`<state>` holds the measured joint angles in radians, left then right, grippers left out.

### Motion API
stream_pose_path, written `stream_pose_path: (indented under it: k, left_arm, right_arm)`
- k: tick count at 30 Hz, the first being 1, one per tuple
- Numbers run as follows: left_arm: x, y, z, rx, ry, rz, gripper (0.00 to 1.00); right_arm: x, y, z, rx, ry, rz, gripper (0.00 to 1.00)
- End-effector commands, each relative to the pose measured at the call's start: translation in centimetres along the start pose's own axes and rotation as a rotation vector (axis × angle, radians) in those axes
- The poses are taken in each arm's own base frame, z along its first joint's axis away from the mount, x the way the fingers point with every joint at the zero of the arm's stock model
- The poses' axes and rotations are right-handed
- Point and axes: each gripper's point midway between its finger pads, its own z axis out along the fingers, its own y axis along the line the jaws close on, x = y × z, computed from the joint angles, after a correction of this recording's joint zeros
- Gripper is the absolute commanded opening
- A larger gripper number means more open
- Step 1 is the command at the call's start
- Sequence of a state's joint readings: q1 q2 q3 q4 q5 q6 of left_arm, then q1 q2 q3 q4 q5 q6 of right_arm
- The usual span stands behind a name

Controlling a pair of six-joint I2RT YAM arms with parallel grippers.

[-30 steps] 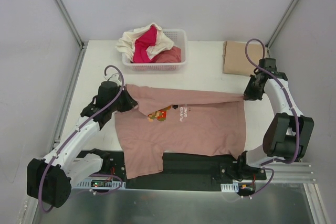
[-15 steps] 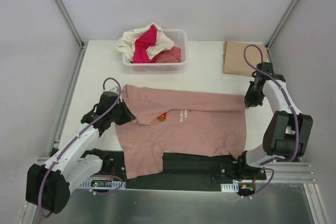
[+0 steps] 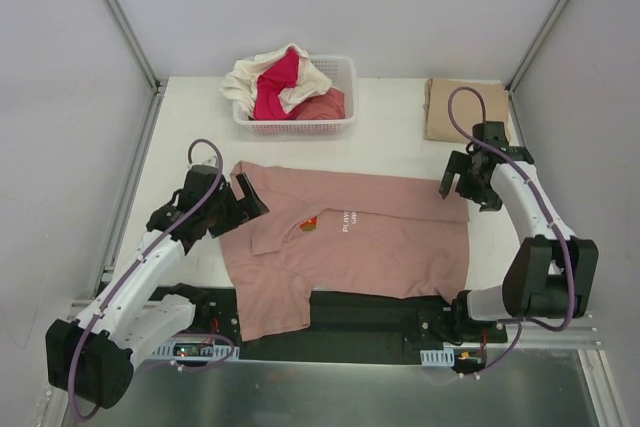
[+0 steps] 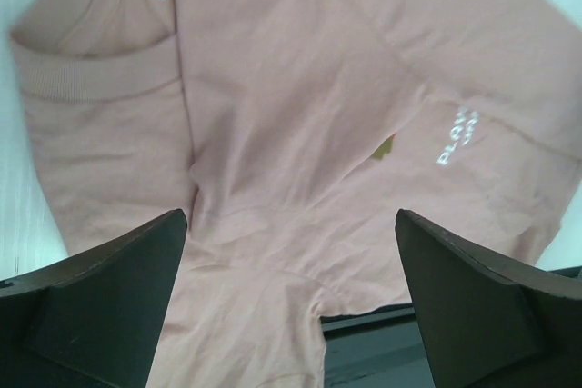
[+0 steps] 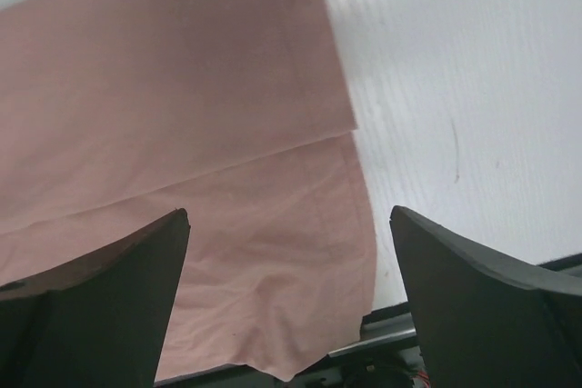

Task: Fold and stack the t-shirts
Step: Fold the tshirt

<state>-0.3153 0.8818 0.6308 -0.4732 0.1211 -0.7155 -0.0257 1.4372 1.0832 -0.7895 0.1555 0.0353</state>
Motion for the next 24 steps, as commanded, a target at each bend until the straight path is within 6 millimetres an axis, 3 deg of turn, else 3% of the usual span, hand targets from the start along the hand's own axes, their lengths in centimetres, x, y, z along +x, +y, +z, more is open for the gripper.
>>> stream_pose_path:
  k: [1, 2, 3, 5, 7, 8, 9, 10, 11, 12, 14, 15, 17, 21, 24]
  left_arm:
    - [-3.2, -2.3, -0.5, 0.016, -0.069, 0.048, 0.99]
    - [-3.8, -2.9, -0.2, 0.031, -0.078, 0.058, 0.99]
    - [-4.3, -3.2, 0.5, 0.022, -0.065, 0.058, 0.99]
    - [-4.8, -3.7, 2.2, 0.022, -0.049, 0.064, 0.99]
    - [-4.9, -4.4, 3.3, 0.043, -0.019, 0.064, 0.99]
    - [-4.7, -4.3, 4.4, 0.034, 0.013, 0.06, 0.99]
    - [-4.9, -4.8, 4.7, 0.047, 0.021, 0.057, 0.99]
    - [-4.9, -5.0, 5.2, 0.053, 0.029, 0.056, 0.99]
    - [-4.8, -4.7, 6.1, 0.042, 0.045, 0.047, 0.99]
    - [-5.1, -4.9, 6.6, 0.047, 0.035, 0.044, 0.99]
    - [-5.0, -4.2, 7.9, 0.018, 0.057, 0.032, 0.99]
    - [-5.2, -4.1, 8.3, 0.016, 0.061, 0.029, 0.99]
    - [-5.0, -3.5, 9.3, -0.003, 0.088, 0.018, 0.99]
    - [-4.4, -3.0, 10.2, -0.003, 0.122, 0.005, 0.99]
    - [-4.2, -2.3, 10.5, -0.016, 0.13, 0.0, 0.99]
  right_arm:
    - [-0.5, 4.5, -3.7, -0.217, -0.107, -0.06, 0.97]
    - [0.5, 7.5, -4.3, -0.314, -0.11, -0.126, 0.97]
    - [1.0, 9.3, -5.0, -0.381, -0.125, -0.161, 0.97]
    - [3.7, 15.6, -6.9, -0.618, -0.115, -0.265, 0.97]
    - [6.1, 19.8, -8.3, -0.769, -0.065, -0.319, 0.97]
    - [7.8, 23.0, -9.9, -0.85, -0.067, -0.367, 0.98]
    - [9.1, 24.8, -9.6, -0.863, -0.034, -0.4, 0.99]
    - [10.0, 26.3, -9.7, -0.874, -0.03, -0.43, 0.97]
    - [12.3, 28.4, -10.6, -0.907, -0.012, -0.497, 0.89]
    - [13.1, 30.2, -10.0, -0.898, 0.022, -0.506, 0.83]
    - [15.1, 32.4, -10.0, -0.903, 0.056, -0.541, 0.69]
    - [16.0, 33.2, -8.6, -0.876, 0.1, -0.533, 0.64]
    - [17.1, 34.8, -8.8, -0.888, 0.123, -0.537, 0.54]
    - [18.6, 36.6, -7.1, -0.849, 0.152, -0.55, 0.43]
    - [18.8, 37.2, -6.3, -0.82, 0.143, -0.549, 0.4]
